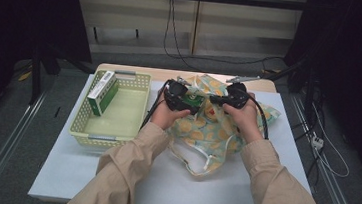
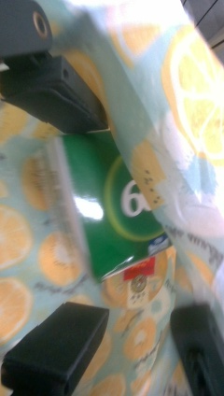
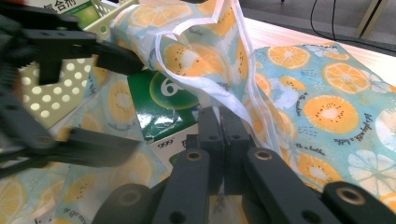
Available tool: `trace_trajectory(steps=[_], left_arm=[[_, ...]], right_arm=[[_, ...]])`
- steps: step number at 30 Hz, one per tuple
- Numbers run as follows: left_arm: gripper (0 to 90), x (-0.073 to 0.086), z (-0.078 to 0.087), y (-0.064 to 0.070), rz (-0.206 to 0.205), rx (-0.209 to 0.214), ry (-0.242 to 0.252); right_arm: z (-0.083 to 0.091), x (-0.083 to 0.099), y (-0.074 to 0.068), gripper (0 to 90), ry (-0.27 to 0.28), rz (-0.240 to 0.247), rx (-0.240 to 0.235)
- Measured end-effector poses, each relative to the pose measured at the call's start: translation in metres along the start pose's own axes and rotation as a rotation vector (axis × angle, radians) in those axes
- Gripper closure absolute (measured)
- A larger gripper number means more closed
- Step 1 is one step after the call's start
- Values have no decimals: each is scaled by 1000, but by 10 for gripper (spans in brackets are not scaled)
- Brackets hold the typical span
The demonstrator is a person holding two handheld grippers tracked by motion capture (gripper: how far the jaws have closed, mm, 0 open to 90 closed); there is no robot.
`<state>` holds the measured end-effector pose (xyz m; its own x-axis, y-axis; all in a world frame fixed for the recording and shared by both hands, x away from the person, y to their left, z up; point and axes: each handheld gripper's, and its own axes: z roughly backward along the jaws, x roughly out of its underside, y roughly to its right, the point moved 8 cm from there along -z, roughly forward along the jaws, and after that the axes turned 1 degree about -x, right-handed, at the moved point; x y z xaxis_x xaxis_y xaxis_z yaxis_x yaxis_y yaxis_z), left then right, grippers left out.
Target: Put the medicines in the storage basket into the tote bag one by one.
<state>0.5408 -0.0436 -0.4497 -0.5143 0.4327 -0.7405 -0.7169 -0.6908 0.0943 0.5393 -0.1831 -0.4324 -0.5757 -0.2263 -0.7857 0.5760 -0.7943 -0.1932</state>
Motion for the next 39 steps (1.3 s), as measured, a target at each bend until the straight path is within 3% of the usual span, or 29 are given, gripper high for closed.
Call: trace_trajectory(steps=[3, 4, 5, 7, 9, 10, 11, 12, 14, 17, 18, 20, 21, 23, 25, 34, 39], left_arm=[[101, 3, 14, 1, -3, 10, 8], [101, 3, 19, 1, -1, -8, 15], [100, 3, 24, 3, -12, 26, 6], [98, 4, 33, 6, -37, 27, 7], [98, 3, 43, 9, -29, 58, 16], [100, 4, 48, 9, -36, 55, 15], [100, 4, 52, 8, -63, 26, 11], [99, 5, 57, 9, -71, 55, 12], [100, 7, 64, 10, -69, 73, 8], [103, 10, 74, 6, -72, 53, 15], [103, 11, 78, 5, -78, 75, 10], [104, 15, 82, -1, -64, 57, 8], [103, 16, 84, -2, -57, 86, 7], [104, 19, 89, -10, -66, 47, 0], [104, 20, 94, -16, -52, 67, 4], [106, 25, 119, -54, -49, 4, -19], [104, 29, 129, -76, -20, -30, -10]], right_arm=[[1, 1, -3, 896, -1, 2, 2], [2, 1, -4, 896, 1, 0, 2], [2, 1, -4, 896, -1, 2, 5], [4, 2, -5, 896, -1, 1, 6], [4, 2, -5, 896, -3, 6, 7], [5, 2, -5, 895, -2, 5, 9], [5, 3, -6, 896, -2, 4, 7], [5, 3, -6, 896, -4, 2, 7], [5, 4, -6, 896, -2, 0, 6], [5, 6, -6, 896, -6, 4, 3], [6, 6, -6, 896, -5, 4, 3], [6, 7, -5, 896, -7, 2, 0], [6, 8, -5, 896, -6, -1, 0], [6, 8, -5, 896, -2, -3, -3], [6, 8, -6, 896, -2, -1, -5], [7, 8, -4, 896, 2, 0, -6], [7, 8, -4, 896, 0, 2, -5]])
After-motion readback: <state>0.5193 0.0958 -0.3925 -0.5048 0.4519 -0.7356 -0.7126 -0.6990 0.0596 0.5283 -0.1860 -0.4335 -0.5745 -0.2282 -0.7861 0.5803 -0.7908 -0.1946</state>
